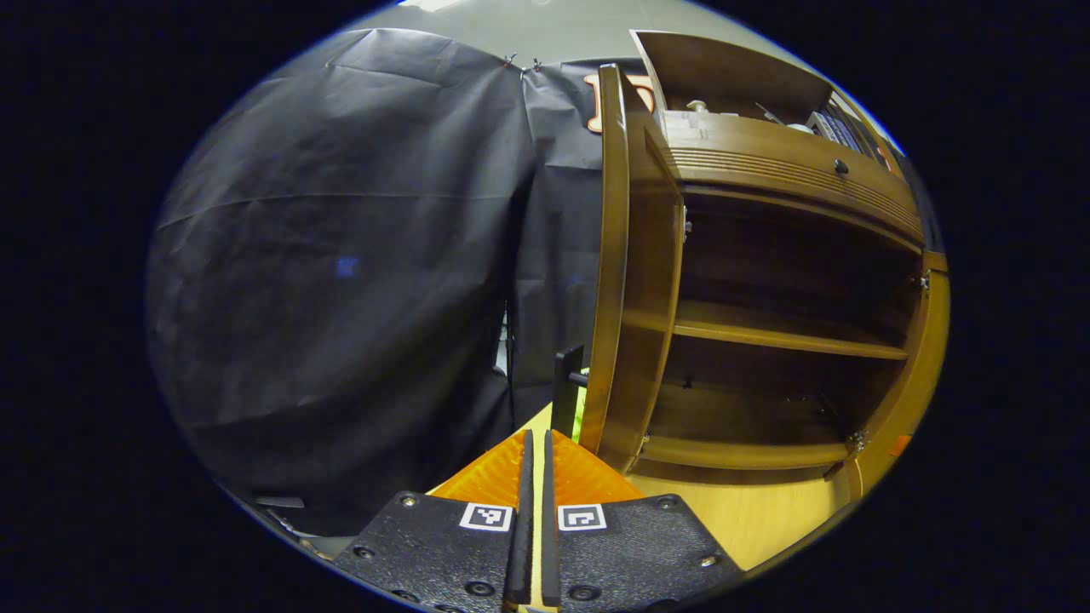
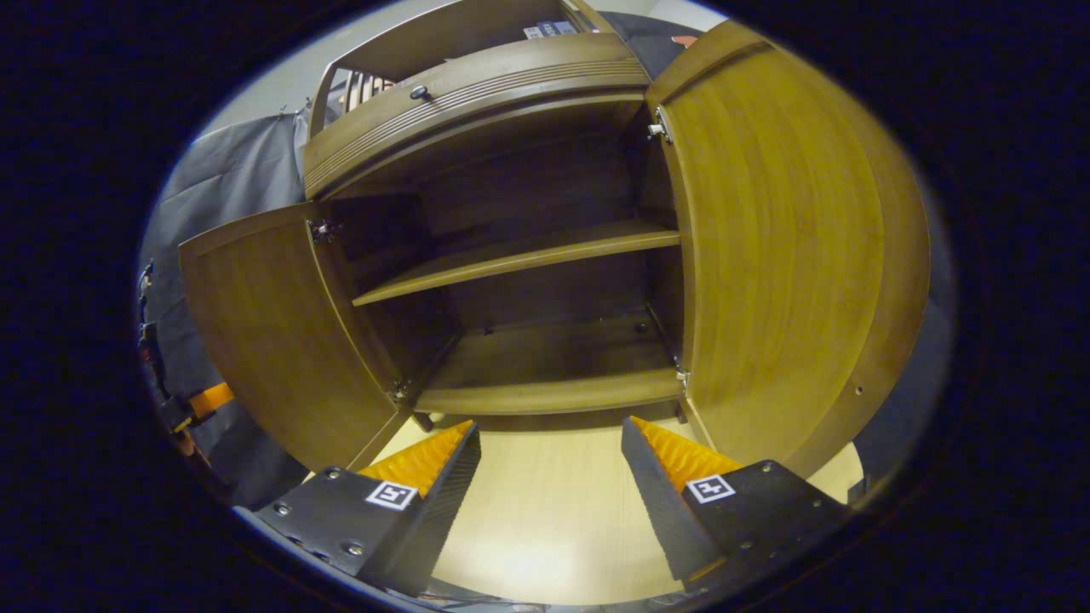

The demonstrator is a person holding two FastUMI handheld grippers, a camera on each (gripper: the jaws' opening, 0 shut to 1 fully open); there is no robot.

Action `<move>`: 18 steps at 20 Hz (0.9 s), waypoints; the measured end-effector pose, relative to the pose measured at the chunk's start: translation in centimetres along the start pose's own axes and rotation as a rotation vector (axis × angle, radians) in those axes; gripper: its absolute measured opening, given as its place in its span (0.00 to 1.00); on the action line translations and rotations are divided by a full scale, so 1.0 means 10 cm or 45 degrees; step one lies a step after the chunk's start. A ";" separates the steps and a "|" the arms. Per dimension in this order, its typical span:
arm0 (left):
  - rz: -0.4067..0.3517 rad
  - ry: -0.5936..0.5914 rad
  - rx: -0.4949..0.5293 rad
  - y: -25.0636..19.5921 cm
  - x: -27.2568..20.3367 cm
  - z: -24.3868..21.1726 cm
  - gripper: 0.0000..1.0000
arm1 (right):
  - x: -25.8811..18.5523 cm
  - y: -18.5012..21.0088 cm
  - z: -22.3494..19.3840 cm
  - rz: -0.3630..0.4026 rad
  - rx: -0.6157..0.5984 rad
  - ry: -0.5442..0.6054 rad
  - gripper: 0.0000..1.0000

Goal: Open the right door of the double-door shoe cabinet with the right hand, and open the left door with the left hand.

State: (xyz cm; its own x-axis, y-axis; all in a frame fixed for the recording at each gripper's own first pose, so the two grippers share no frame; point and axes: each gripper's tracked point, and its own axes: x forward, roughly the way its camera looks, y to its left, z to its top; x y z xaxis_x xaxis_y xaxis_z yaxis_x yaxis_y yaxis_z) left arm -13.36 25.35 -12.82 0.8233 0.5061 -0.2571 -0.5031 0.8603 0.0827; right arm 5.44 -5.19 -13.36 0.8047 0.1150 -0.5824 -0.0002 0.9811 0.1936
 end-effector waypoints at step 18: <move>-0.297 -0.251 0.113 -1.15 -0.48 0.89 0.06 | -0.03 -0.04 0.14 -0.006 -0.082 -0.058 0.99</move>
State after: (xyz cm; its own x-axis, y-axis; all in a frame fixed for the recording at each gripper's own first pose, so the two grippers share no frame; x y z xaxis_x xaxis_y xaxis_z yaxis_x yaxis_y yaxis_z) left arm -9.13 13.59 -3.94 0.9532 0.2891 -0.0885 -0.2768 0.9522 0.1295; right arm 6.05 -5.78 -12.21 0.8311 0.1042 -0.5463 -0.0330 0.9898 0.1387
